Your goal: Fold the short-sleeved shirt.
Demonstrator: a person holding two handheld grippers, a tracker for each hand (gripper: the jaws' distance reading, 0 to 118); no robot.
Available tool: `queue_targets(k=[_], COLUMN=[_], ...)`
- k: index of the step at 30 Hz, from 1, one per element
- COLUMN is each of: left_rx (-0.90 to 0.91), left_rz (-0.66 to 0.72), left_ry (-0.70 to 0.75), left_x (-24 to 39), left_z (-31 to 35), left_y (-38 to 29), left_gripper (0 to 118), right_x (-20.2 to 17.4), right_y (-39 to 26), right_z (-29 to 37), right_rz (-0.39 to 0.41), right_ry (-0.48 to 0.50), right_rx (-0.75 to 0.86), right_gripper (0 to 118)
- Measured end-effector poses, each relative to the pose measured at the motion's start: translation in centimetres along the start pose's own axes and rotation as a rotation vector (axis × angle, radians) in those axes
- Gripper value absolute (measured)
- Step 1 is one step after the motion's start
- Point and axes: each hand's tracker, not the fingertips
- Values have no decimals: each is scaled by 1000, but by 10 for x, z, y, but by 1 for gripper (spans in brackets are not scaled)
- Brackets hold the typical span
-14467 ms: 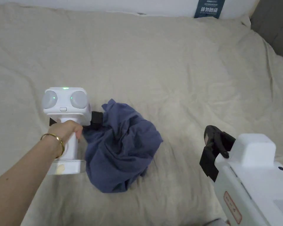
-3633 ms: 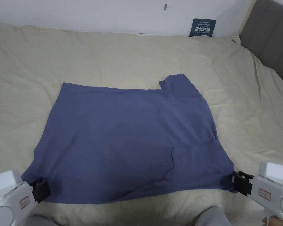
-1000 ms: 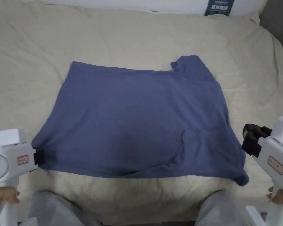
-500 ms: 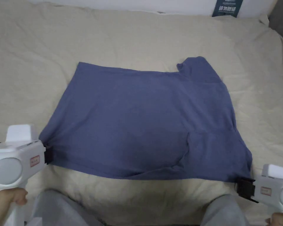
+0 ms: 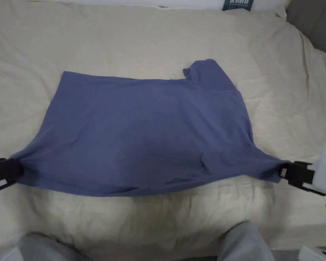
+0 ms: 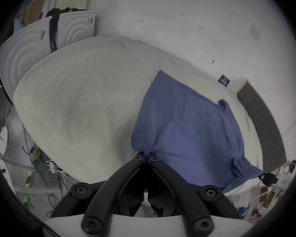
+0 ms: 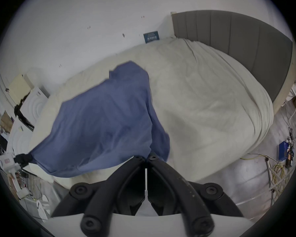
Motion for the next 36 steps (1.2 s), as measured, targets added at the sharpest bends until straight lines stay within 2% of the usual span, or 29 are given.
queue_targets(k=[4,6,13,17,18,20,21,22,23,24,25,28,31,33,34,36], left_rx=[39,52,-1,-70,-75,-63,-59,-58,-53,-33,19,157,399,490,524,576], left_rz=[12,42,33,18,16,2,3,4,1,-21,-65,-196,-337,-396,-418,-445], left_ry=[14,9,88,144,153,226,221,217,211,199,191,197,188,171,163,148], left_x=[11,18,50,55,56,56,54,52,52,52,54,64,77,85,88,94], left_z=[-22,-40,-141,-195,-205,-216,-220,-219,-215,-210,-199,-163,-108,-76,-62,-39], left_y=[46,68,119,124,123,121,120,120,119,118,116,108,88,72,62,43], left_gripper=[2,2,2,3,8,37,57,83,96,103,108,111,114,118,118,118], right_x=[-9,-13,-35,-45,-46,-45,-43,-41,-41,-41,-41,-48,-63,-76,-82,-94], right_y=[56,79,133,142,144,145,145,144,143,142,140,136,121,104,94,71], right_z=[-16,-37,-130,-172,-182,-195,-199,-200,-199,-196,-190,-156,-105,-68,-50,-20], right_rz=[34,25,89,198,192,181,179,184,201,222,230,259,308,345,356,358], right_ry=[-49,-64,-203,-279,-283,-300,-298,-299,-312,-320,-317,-301,-260,-217,-211,-160], right_rx=[30,15,-77,-114,-128,-136,-138,-132,-116,-103,-83,42,204,333,386,499], right_gripper=[3,3,3,3,3,5,9,31,58,83,101,103,104,109,116,118])
